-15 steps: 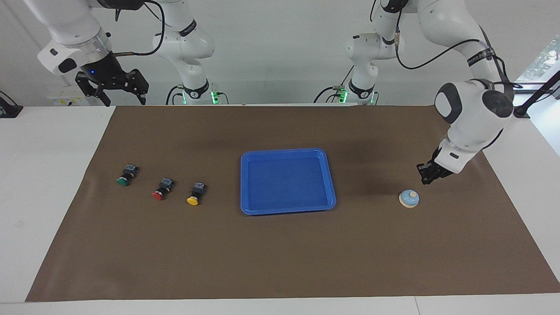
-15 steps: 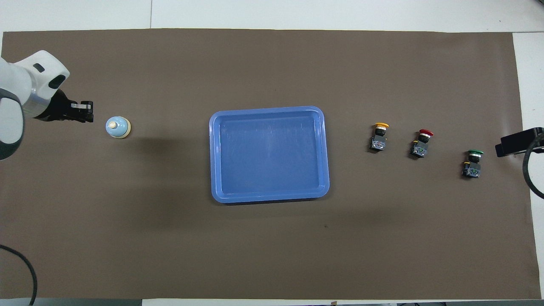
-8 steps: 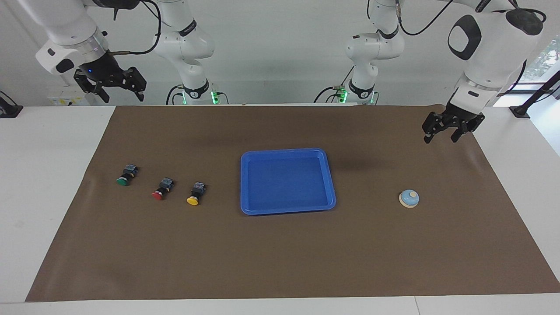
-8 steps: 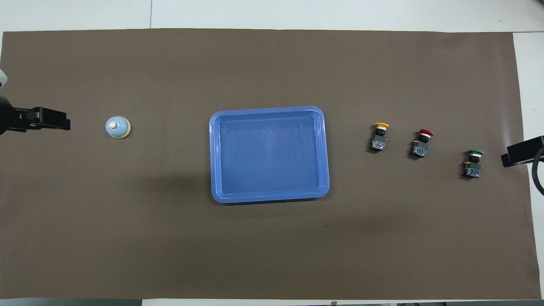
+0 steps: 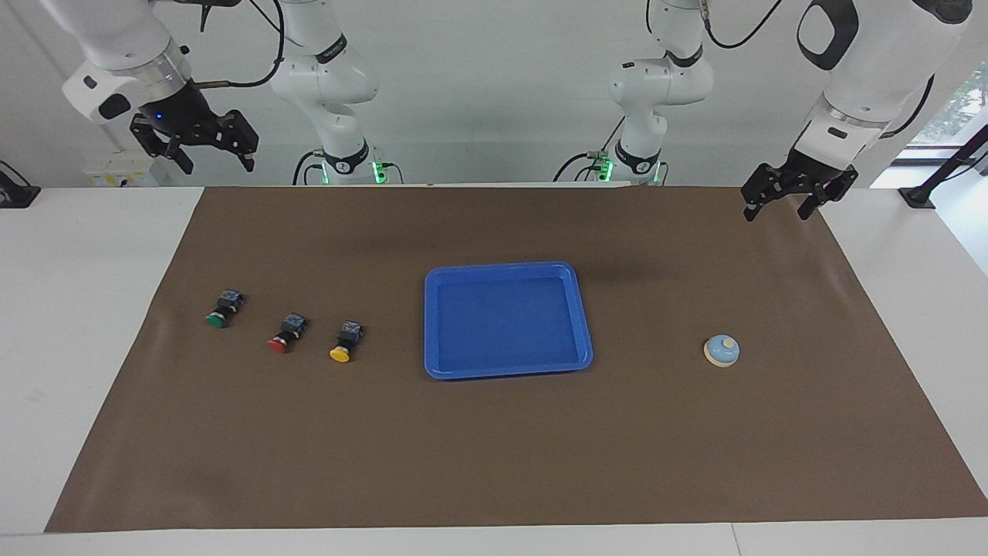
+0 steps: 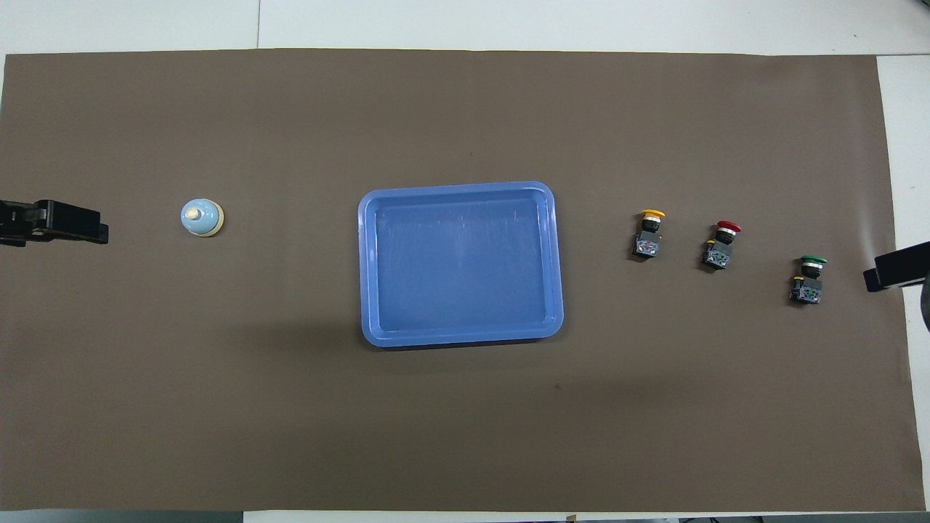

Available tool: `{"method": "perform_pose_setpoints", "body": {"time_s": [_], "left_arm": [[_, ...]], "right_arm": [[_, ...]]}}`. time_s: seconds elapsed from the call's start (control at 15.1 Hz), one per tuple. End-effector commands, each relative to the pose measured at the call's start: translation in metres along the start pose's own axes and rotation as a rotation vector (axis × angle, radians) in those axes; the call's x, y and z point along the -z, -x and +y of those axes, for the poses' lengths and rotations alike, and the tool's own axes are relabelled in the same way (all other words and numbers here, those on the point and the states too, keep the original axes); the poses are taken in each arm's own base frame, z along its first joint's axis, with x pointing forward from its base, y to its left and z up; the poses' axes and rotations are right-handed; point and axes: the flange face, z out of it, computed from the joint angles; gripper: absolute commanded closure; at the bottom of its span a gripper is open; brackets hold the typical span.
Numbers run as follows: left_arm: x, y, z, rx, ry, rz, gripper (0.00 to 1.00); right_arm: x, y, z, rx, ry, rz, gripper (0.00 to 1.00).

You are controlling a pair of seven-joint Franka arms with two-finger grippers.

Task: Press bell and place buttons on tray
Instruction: 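Lift the left gripper off the bell and draw it back, then reach the right gripper to the yellow-capped button and grasp it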

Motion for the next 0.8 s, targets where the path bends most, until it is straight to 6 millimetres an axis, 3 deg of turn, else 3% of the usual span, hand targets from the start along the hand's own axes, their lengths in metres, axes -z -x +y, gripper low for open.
{"method": "perform_pose_setpoints", "body": {"time_s": [0.0,0.27,0.53,0.73], "left_arm": [[0.0,0.003,0.003,-0.016,-0.007,-0.027,0.0],[-0.002,0.004,0.003,-0.01,-0.007,-0.041,0.0],[-0.001,0.003,-0.007,0.01,-0.005,-0.03,0.0],[-0.001,0.003,-0.007,0.01,-0.005,-0.03,0.0]], "right_arm": [[-0.011,0.007,-0.003,-0.01,-0.004,0.003,0.0],[-0.056,-0.012,-0.012,-0.043,0.004,0.081,0.0],[-0.119,-0.032,-0.056,-0.098,0.006,0.114,0.0],[-0.167,-0.065,-0.086,-0.168,0.003,0.119,0.0]]}}
